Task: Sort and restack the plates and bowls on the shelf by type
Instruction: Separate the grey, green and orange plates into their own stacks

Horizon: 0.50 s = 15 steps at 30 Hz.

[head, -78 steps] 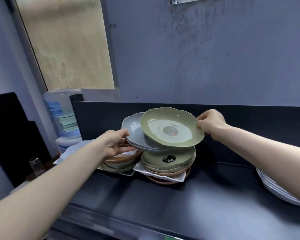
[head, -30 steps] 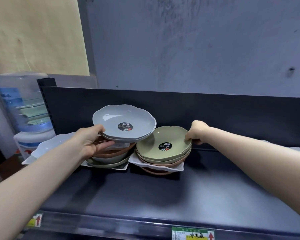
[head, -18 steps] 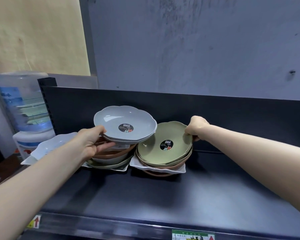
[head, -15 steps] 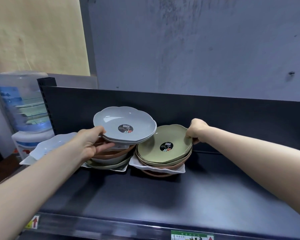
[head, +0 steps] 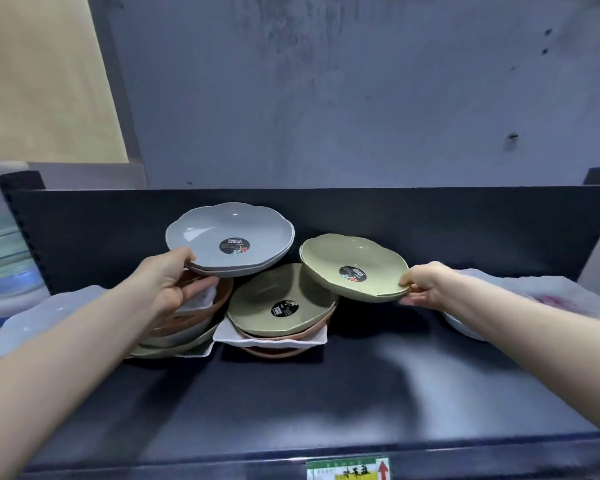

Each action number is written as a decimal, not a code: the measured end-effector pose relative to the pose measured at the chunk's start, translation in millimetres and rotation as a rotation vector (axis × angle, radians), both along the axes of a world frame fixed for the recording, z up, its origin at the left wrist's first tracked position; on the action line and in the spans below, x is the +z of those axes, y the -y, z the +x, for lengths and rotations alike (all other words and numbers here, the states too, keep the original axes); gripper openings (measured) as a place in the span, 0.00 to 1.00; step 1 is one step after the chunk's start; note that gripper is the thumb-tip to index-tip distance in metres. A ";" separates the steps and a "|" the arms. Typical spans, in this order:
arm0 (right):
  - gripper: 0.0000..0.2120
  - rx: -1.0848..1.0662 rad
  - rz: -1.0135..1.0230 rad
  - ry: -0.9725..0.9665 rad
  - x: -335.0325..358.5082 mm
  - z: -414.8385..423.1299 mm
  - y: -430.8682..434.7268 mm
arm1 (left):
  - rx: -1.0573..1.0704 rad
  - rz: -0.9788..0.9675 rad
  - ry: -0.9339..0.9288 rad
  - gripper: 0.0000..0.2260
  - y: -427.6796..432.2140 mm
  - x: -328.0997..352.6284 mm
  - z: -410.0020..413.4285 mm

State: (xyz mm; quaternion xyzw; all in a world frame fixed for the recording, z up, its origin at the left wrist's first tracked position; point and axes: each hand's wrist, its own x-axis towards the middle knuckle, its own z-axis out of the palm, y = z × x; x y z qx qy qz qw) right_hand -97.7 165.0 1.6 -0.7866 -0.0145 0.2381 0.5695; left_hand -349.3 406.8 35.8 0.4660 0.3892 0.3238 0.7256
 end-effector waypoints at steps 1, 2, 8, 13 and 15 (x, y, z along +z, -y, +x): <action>0.10 -0.021 0.041 -0.045 -3.8 -1.8 9.3 | -0.003 -0.006 -0.004 0.05 4.3 -1.4 4.7; 0.12 -0.035 0.077 -0.091 -7.2 -3.7 17.4 | -0.006 -0.011 -0.011 0.07 9.1 -2.4 8.6; 0.16 -0.079 0.173 -0.258 -41.2 0.5 45.8 | -0.017 -0.015 -0.030 0.06 38.4 2.1 22.7; 0.15 -0.060 0.118 -0.310 -60.8 2.6 53.4 | 0.007 -0.058 -0.037 0.11 56.2 2.5 27.9; 0.15 -0.049 0.128 -0.313 -65.6 3.6 54.3 | 0.029 -0.037 -0.056 0.07 66.9 5.3 29.2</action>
